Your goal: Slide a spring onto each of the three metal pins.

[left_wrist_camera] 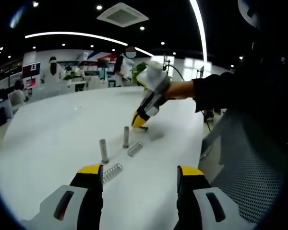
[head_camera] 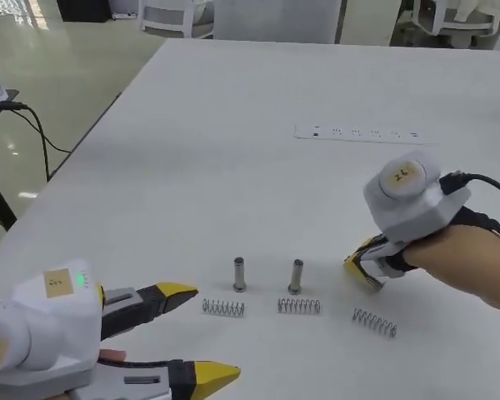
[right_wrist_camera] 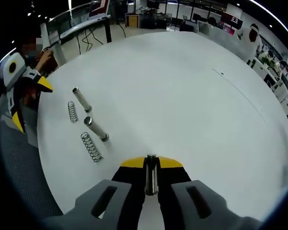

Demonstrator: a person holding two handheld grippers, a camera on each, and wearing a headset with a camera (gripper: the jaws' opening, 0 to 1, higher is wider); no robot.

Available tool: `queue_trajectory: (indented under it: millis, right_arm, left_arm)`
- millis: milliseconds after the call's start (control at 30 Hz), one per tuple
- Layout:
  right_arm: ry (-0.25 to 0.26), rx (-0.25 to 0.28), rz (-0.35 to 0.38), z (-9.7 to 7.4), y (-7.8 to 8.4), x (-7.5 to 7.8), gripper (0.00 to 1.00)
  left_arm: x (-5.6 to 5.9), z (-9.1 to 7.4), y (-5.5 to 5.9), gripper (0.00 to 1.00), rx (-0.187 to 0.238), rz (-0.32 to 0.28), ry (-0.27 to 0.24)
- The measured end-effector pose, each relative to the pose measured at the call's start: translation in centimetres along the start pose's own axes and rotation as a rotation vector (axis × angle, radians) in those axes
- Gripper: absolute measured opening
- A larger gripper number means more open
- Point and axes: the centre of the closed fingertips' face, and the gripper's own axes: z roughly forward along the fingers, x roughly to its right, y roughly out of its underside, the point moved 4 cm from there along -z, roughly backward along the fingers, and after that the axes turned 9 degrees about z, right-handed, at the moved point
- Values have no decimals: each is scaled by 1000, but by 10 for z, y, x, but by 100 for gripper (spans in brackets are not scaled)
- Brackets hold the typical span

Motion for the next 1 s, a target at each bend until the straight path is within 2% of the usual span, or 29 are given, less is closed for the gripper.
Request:
queue_trajectory:
  millis: [500, 1000]
  right_arm:
    - [13, 61, 23, -30, 7, -6, 5]
    - [7, 74, 44, -34, 10, -11, 5]
  left_arm:
    - [3, 1, -1, 57, -1, 13, 14]
    - [3, 1, -1, 57, 0, 18, 17]
